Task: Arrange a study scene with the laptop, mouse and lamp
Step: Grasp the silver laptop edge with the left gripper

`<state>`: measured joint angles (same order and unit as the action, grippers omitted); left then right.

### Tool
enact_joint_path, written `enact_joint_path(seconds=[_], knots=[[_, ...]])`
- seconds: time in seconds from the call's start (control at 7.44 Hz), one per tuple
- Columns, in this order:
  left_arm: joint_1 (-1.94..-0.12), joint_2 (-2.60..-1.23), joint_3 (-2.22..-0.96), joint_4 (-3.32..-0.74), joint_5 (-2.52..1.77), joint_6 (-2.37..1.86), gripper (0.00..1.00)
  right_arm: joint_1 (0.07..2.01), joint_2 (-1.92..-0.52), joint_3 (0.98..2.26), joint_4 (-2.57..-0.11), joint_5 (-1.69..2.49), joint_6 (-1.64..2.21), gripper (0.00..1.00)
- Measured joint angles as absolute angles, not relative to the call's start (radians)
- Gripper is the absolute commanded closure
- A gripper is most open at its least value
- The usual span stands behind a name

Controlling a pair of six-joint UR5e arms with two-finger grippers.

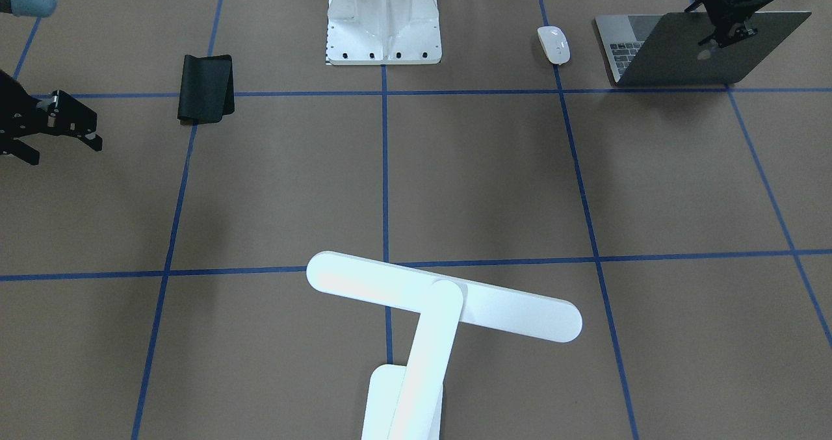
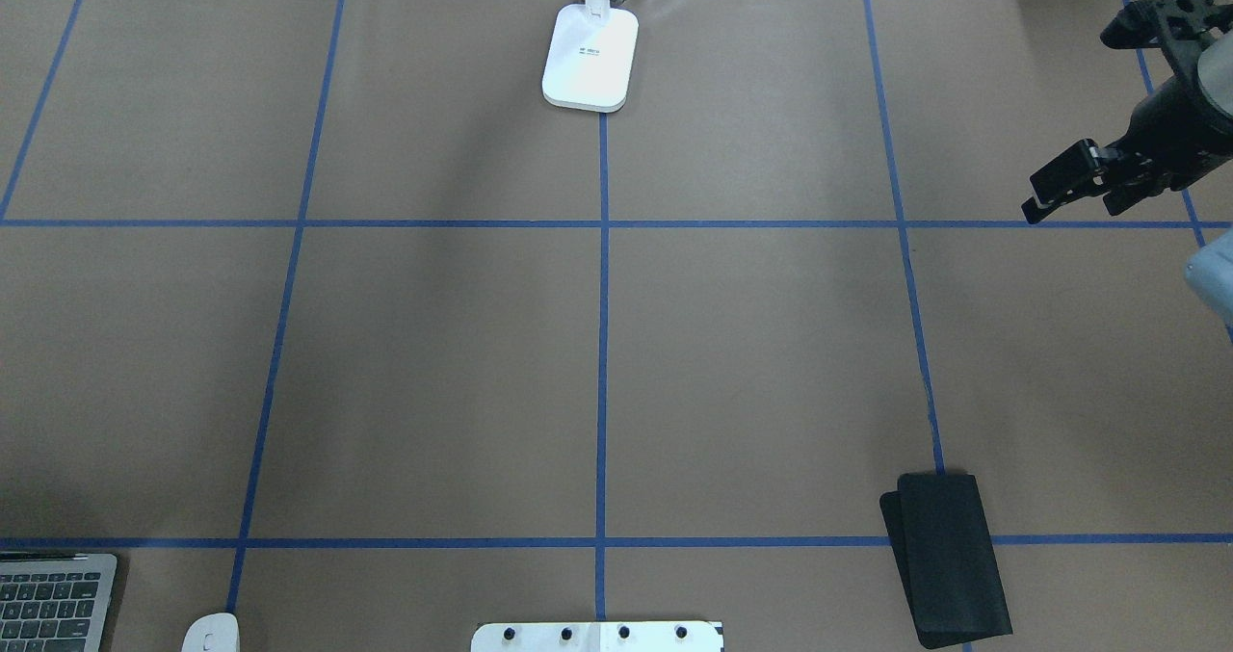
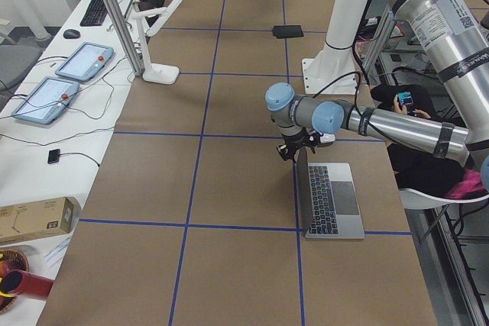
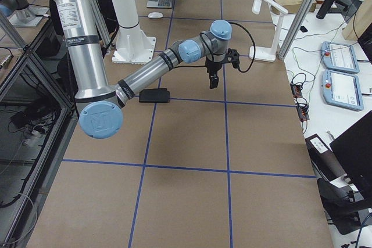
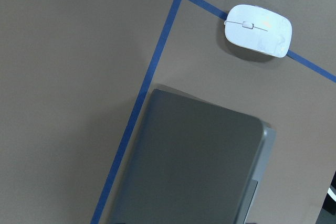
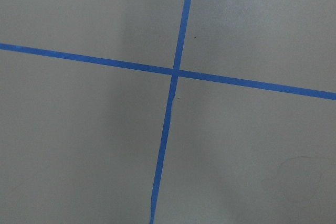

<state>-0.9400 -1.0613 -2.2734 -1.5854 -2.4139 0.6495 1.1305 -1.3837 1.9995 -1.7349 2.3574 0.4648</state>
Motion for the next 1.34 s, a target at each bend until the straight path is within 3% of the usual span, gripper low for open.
enact_joint_path(seconds=[0.4, 1.08, 1.34], knots=[[-0.940, -1.089, -2.273, -1.585, -2.413, 0.650, 0.68, 1.132, -1.385, 1.998, -1.735, 2.356, 0.465, 0.00], [-0.948, -1.102, -2.274, -1.583, -2.361, 0.726, 0.83, 1.139, -1.386, 1.992, -1.735, 2.350, 0.461, 0.00], [-0.950, -1.099, -2.277, -1.583, -2.359, 0.732, 0.85, 1.140, -1.386, 1.991, -1.735, 2.348, 0.460, 0.00]])
